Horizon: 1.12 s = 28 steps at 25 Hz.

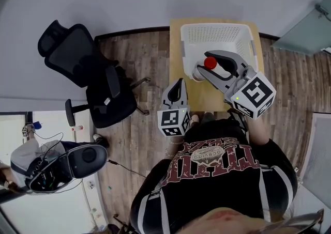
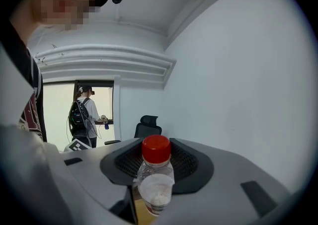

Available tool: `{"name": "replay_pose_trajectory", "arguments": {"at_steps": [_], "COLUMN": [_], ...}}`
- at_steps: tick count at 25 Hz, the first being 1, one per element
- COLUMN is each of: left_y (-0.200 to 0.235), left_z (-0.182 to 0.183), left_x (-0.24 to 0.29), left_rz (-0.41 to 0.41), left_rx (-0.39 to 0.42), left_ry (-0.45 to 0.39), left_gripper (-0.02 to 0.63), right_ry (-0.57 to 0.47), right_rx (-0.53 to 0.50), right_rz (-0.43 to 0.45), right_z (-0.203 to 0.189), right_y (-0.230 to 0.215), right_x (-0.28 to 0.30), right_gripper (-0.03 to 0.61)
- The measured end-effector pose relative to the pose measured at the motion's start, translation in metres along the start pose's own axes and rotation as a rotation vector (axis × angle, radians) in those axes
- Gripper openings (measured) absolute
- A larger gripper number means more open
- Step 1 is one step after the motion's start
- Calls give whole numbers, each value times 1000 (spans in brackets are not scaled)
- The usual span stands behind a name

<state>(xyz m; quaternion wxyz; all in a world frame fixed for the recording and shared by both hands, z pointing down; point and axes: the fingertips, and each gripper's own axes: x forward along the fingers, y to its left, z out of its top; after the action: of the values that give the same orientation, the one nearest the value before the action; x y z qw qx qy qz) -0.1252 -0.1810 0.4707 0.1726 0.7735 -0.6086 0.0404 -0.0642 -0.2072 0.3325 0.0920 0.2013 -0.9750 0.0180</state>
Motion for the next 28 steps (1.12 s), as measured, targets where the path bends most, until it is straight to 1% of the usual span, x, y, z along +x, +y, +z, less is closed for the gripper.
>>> {"name": "replay_pose_trajectory", "arguments": {"at_steps": [7,13,20,28], "left_y": [9,15,14,6], "left_z": [-4,-8,-14,-22], "left_x": [-5,-11,-17,-20], "left_rz": [4,8,6,-11], "left_rx": [-9,-13,-16,-13], "left_ry": [2,2,9,22], "left_gripper": [28,28,28,28], "right_ry": [16,46,82,128], "right_rx": [-4,10,28,20], "right_rz": [41,30,5,-53], "right_z": [-6,-26,-61,-113], "right_y": [21,31,32,27], "right_x": [2,3,5,8], "right_gripper": [166,166,166,166]}}
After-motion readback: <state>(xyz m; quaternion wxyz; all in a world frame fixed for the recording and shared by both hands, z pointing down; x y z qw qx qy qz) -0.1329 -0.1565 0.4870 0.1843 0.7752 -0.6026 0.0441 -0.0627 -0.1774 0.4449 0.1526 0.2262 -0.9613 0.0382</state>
